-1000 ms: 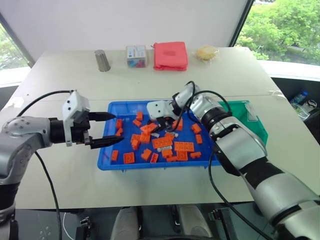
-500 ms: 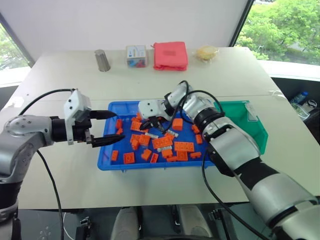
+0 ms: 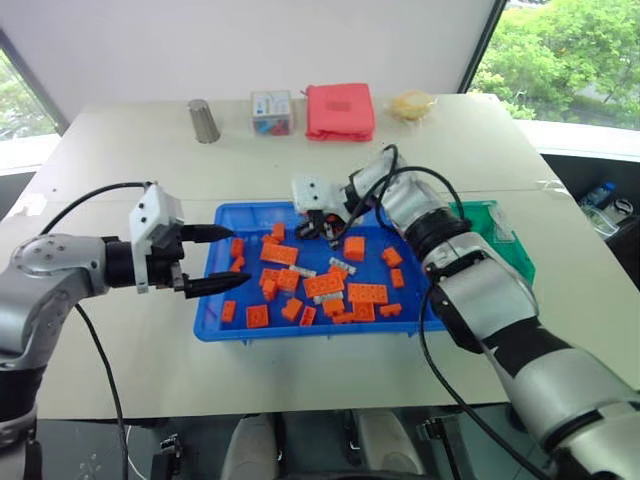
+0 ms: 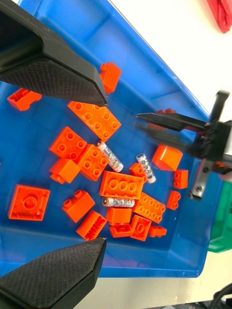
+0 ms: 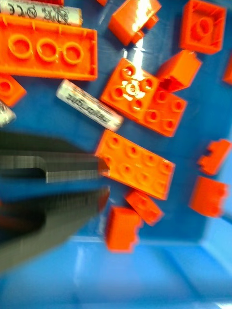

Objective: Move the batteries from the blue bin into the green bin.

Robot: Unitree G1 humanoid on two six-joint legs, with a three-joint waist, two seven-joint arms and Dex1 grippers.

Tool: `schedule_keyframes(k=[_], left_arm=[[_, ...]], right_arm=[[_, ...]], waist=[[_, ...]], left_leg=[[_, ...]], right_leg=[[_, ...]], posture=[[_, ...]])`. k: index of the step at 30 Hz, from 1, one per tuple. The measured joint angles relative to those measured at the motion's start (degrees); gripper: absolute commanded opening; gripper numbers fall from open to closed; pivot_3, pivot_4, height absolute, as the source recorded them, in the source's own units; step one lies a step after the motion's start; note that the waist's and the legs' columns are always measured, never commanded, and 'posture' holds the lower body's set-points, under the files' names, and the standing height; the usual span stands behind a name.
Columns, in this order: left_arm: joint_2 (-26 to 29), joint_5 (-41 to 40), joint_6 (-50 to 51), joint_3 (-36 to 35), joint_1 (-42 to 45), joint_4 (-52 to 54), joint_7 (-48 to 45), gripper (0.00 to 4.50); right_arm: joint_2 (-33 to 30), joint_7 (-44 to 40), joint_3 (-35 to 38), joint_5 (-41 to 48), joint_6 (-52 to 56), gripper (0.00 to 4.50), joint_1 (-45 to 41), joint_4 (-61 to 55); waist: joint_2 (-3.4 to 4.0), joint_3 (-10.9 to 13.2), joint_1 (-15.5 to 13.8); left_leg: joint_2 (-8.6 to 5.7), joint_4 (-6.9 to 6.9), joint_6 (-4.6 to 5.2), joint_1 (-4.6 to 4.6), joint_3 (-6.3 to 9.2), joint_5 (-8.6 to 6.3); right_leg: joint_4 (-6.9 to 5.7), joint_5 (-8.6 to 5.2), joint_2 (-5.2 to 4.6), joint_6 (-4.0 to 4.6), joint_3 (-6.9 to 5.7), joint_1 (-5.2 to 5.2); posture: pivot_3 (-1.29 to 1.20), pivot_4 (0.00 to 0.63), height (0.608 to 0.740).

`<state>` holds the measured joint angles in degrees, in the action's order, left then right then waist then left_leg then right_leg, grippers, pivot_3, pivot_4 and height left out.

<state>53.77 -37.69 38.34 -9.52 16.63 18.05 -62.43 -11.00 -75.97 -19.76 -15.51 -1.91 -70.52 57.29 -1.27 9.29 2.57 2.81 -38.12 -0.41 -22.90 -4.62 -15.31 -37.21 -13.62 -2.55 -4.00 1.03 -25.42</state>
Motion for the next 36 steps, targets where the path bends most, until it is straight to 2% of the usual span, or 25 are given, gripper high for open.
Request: schedule_keyframes(k=[1, 2, 6, 10, 15, 19, 24, 27, 30, 31, 36], left_arm=[[0.0, 0.1, -0.2, 0.7, 0.4, -0.2, -0.7, 4.5], [-0.1, 0.2, -0.4, 1.6, 1.0, -0.5, -1.1, 4.5], [-0.7, 1.0, -1.1, 3.9, 3.1, -2.7, -2.5, 4.5], [-1.0, 1.2, -1.7, 4.9, 4.7, -3.4, -3.7, 4.5], [-1.4, 2.2, -1.9, 6.0, 5.6, -4.5, -4.4, 4.5], [-1.6, 2.2, -2.7, 6.0, 5.6, -4.5, -4.8, 4.5], [-1.6, 2.2, -2.8, 6.0, 5.4, -4.5, -4.9, 4.5], [-1.6, 2.2, -2.8, 6.0, 5.4, -4.5, -4.8, 4.5], [-1.6, 2.2, -2.8, 6.0, 5.0, -4.4, -4.8, 4.5], [-1.6, 2.2, -2.8, 6.0, 4.8, -4.3, -4.8, 4.5], [-1.8, 2.2, -2.8, 6.0, 4.5, -4.3, -4.8, 4.5]], right_arm=[[-0.8, -1.0, -0.1, 0.2, 5.7, 2.06, 2.9, -5.6], [-1.6, -2.1, -0.2, 0.6, 10.1, 2.62, 5.2, -10.9], [-3.7, -4.2, -1.9, 1.3, 21.9, 2.62, 11.5, -27.4], [-3.9, -2.6, -3.3, 1.3, 27.6, 2.62, 14.5, -33.1], [-3.8, 0.8, -4.6, 1.7, 29.9, 2.62, 15.9, -34.3], [-3.5, 4.9, -5.0, 1.6, 28.5, 2.62, 15.8, -29.7], [-3.5, 5.4, -6.4, 1.7, 26.4, 2.62, 15.5, -27.9], [-3.1, 5.2, -6.9, 2.2, 26.1, 1.77, 15.5, -27.7], [-2.5, 5.0, -7.2, 2.8, 26.4, 0.34, 15.6, -27.8], [-2.5, 4.8, -7.2, 3.0, 26.7, 0.04, 15.6, -28.1], [-3.8, 4.2, -6.5, 5.1, 32.2, 0.05, 16.7, -32.3]], waist=[[0.0, 0.0, -0.1], [0.0, 0.0, -0.1], [0.0, 0.0, -0.2], [0.0, 0.0, 0.0], [-0.02, 0.0, 0.0], [-0.03, 0.0, 0.0], [-0.03, 0.0, 0.0], [-0.03, 0.0, 0.0], [-0.03, 0.0, 0.0], [-0.03, 0.0, 0.0], [-0.03, 0.0, -0.2]], left_leg=[[-0.01, 0.0, 0.0, -0.02, 0.01, 0.0], [-0.02, -0.01, 0.0, -0.07, 0.02, 0.0], [-0.04, -0.05, 0.0, -0.1, 0.01, 0.0], [-0.04, -0.04, 0.0, -0.05, 0.01, 0.0], [-0.04, -0.04, 0.0, -0.07, 0.0, 0.0], [-0.04, -0.04, 0.0, -0.08, 0.0, 0.0], [-0.04, -0.04, 0.0, -0.06, 0.0, 0.0], [-0.03, -0.04, 0.01, -0.02, 0.01, 0.0], [-0.02, -0.04, 0.01, -0.02, 0.02, 0.0], [-0.02, -0.04, 0.0, -0.03, 0.02, 0.0], [-0.03, -0.04, 0.0, -0.08, 0.02, 0.0]], right_leg=[[-0.01, 0.0, -0.02, -0.01, 0.01, -0.01], [0.0, 0.01, -0.02, -0.02, -0.01, -0.01], [0.01, 0.01, -0.02, -0.02, -0.06, -0.02], [0.0, 0.0, 0.01, -0.01, -0.06, -0.02], [0.02, -0.02, 0.02, 0.02, -0.06, -0.02], [0.03, -0.02, 0.01, 0.03, -0.06, -0.02], [0.03, 0.0, 0.01, -0.01, -0.05, -0.01], [0.02, 0.0, 0.03, -0.01, -0.05, 0.01], [0.01, 0.0, 0.04, -0.01, -0.05, 0.01], [0.02, 0.0, 0.03, -0.01, -0.05, 0.01], [0.03, -0.01, 0.0, 0.0, -0.06, -0.01]], posture=[[0.0, 0.15, 0.74], [0.0, 0.15, 0.74], [0.0, 0.15, 0.74], [0.0, 0.15, 0.74], [0.0, 0.15, 0.74], [0.0, 0.15, 0.74], [0.0, 0.15, 0.74], [0.0, 0.15, 0.74], [0.0, 0.15, 0.74], [0.0, 0.15, 0.74], [0.0, 0.15, 0.74]])
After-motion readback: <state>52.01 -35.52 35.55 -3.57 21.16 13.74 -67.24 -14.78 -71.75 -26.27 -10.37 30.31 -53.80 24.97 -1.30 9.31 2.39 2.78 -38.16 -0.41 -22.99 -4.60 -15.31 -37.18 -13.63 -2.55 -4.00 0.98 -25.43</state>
